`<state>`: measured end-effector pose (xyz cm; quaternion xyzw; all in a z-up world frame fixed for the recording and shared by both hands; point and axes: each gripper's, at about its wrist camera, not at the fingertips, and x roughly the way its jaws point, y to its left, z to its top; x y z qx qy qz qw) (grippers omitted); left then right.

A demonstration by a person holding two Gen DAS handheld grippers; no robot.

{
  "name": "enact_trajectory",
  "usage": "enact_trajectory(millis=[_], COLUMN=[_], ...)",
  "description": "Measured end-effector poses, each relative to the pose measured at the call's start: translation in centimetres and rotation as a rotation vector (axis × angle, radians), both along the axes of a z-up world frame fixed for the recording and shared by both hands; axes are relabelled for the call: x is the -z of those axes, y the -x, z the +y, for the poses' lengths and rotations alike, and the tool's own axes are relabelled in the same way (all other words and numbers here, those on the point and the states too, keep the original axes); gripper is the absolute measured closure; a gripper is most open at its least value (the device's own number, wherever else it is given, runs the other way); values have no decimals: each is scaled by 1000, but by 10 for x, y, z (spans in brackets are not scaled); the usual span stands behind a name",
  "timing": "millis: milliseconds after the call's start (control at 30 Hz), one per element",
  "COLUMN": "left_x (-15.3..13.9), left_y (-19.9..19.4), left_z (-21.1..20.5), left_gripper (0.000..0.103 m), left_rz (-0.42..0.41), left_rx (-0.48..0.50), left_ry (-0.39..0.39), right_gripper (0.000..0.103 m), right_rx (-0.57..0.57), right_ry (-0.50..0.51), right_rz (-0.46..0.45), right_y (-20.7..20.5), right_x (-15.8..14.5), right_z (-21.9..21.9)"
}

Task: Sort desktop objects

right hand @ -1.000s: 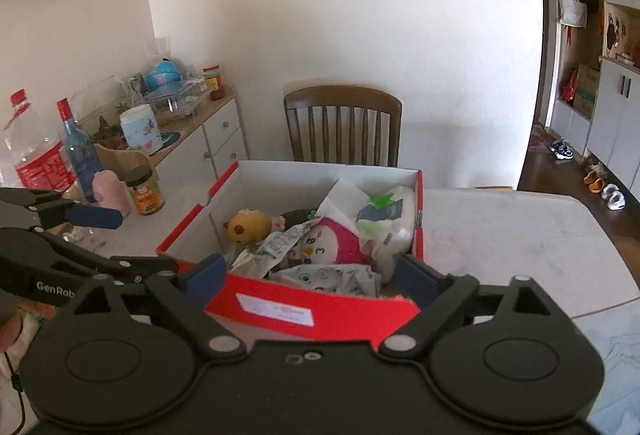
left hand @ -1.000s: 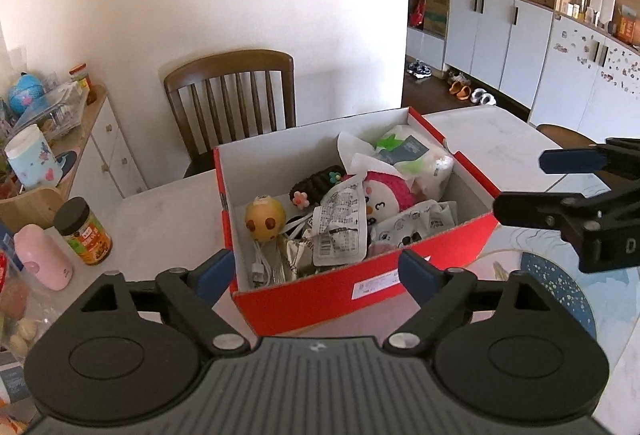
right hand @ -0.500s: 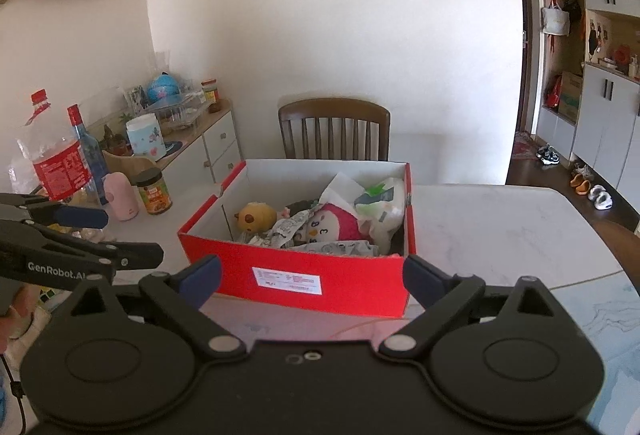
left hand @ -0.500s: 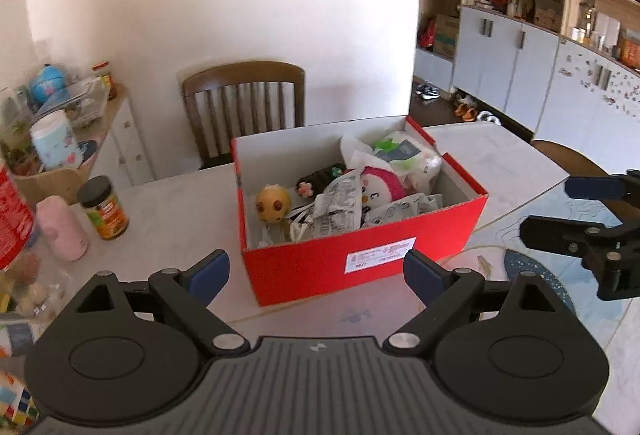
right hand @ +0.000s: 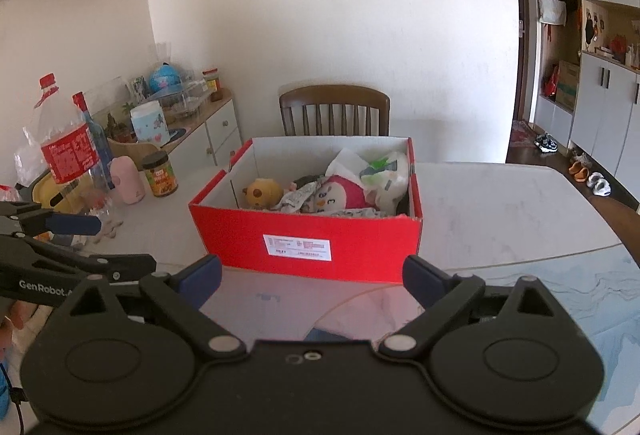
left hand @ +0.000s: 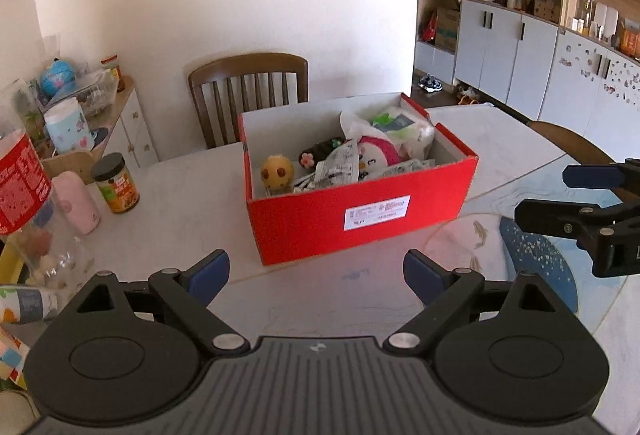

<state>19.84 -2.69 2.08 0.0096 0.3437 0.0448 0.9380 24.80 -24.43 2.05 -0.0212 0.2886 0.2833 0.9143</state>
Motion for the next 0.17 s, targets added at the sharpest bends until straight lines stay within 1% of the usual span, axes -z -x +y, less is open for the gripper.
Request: enact_trajectory(millis=[167], left_x=[1], left_y=[6], left_z=[0], left_gripper=[9], left_rz=[-4], left_rx=[2], left_ry=[2], right_gripper=[0], right_rx=[5], right_ry=[6], right_rz=[9], right_y=[3], right_x=[2], right_z=[-3])
